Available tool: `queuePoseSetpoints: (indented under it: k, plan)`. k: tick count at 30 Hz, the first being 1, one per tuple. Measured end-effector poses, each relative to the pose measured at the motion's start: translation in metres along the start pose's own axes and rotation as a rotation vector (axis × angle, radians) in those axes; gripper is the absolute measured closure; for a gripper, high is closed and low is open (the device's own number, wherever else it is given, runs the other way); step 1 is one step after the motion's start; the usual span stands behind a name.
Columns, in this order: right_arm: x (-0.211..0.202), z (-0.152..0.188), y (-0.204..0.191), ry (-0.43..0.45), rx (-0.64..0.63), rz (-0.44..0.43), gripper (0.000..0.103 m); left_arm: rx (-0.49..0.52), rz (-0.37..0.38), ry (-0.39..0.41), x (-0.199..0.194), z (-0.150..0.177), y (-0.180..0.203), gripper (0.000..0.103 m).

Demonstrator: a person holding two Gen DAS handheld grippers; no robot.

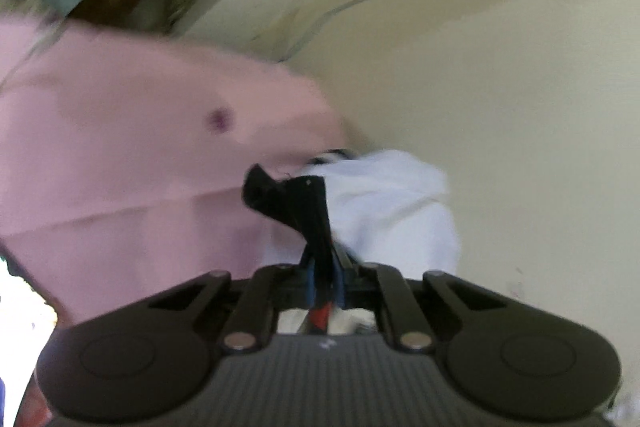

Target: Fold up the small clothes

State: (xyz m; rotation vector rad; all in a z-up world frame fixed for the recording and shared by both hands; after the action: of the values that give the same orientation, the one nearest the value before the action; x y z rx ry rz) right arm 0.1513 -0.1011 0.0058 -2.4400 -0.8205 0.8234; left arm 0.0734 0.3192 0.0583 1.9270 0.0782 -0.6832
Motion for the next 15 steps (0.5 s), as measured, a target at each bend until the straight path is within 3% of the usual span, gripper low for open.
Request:
queuePoseSetpoints:
  k: [4, 7, 9, 12, 15]
  plan:
    - [-0.004, 0.000, 0.002, 0.006, 0.017, 0.005, 0.038, 0.245, 0.036, 0.024, -0.020, 0.026, 0.085, 0.095]
    - [-0.006, -0.001, 0.005, 0.003, 0.034, 0.004, 0.038, 0.468, 0.018, 0.070, -0.032, 0.061, 0.150, 0.095]
    - [-0.009, -0.002, 0.005, 0.009, 0.033, 0.001, 0.038, 0.577, 0.049, 0.072, -0.034, 0.085, 0.180, 0.095]
    - [-0.017, -0.004, -0.004, 0.039, -0.014, -0.020, 0.038, 0.731, 0.047, -0.010, -0.017, 0.131, 0.215, 0.095]
    - [-0.021, -0.004, -0.013, 0.056, -0.057, -0.017, 0.038, 0.810, 0.014, -0.079, 0.007, 0.162, 0.225, 0.091]
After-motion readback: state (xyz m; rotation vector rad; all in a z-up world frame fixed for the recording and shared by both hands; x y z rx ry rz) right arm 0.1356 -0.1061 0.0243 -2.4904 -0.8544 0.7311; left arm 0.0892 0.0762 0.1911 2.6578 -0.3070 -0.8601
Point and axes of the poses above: each gripper's, at about its wrist camera, not at the fingertips, and x roughly the way its jaws point, y to its right, z to its underside, the point moved 2 cm from there along x, roughly the way its jaws point, and after that the axes turned 4 degrees about -y, right-handed, at the moved point
